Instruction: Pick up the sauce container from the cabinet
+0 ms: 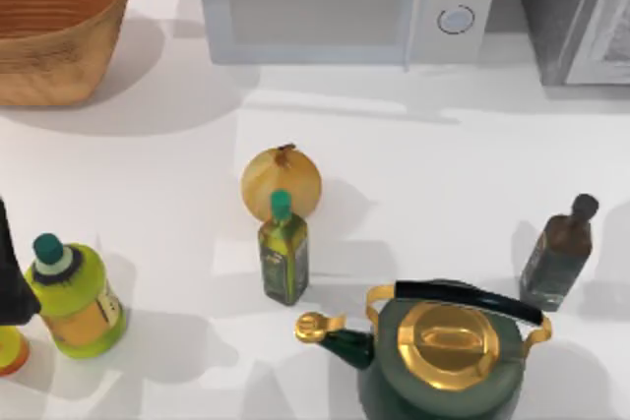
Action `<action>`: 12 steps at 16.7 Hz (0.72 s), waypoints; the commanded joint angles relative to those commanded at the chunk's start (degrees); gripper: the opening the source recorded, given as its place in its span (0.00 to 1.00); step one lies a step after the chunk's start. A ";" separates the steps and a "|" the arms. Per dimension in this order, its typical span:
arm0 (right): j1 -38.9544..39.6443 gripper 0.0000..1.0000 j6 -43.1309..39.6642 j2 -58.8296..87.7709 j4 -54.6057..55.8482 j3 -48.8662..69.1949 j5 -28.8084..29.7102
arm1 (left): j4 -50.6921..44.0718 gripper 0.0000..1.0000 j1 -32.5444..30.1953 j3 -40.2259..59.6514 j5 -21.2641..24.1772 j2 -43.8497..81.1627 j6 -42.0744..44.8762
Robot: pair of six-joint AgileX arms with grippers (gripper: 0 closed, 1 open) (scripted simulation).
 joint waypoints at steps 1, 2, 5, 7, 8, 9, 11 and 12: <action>0.00 0.00 0.00 0.00 0.00 0.00 0.00 | 0.00 1.00 0.00 0.00 0.00 0.00 0.00; 0.00 0.00 0.00 0.00 0.00 0.00 0.00 | 0.00 1.00 0.00 0.00 0.00 0.00 0.00; 0.18 0.00 0.10 0.29 -0.14 -0.01 0.06 | 0.00 1.00 0.00 0.00 0.00 0.00 0.00; -0.27 0.00 0.17 2.05 1.61 0.51 -1.29 | 0.00 1.00 0.00 0.00 0.00 0.00 0.00; -0.73 0.00 0.22 3.85 3.37 0.98 -2.61 | 0.00 1.00 0.00 0.00 0.00 0.00 0.00; -1.34 0.00 0.29 6.26 5.70 1.56 -4.31 | 0.00 1.00 0.00 0.00 0.00 0.00 0.00; -2.92 0.00 0.44 12.92 11.87 2.97 -8.65 | 0.00 1.00 0.00 0.00 0.00 0.00 0.00; -3.88 0.00 0.53 17.13 15.60 3.77 -11.22 | 0.00 1.00 0.00 0.00 0.00 0.00 0.00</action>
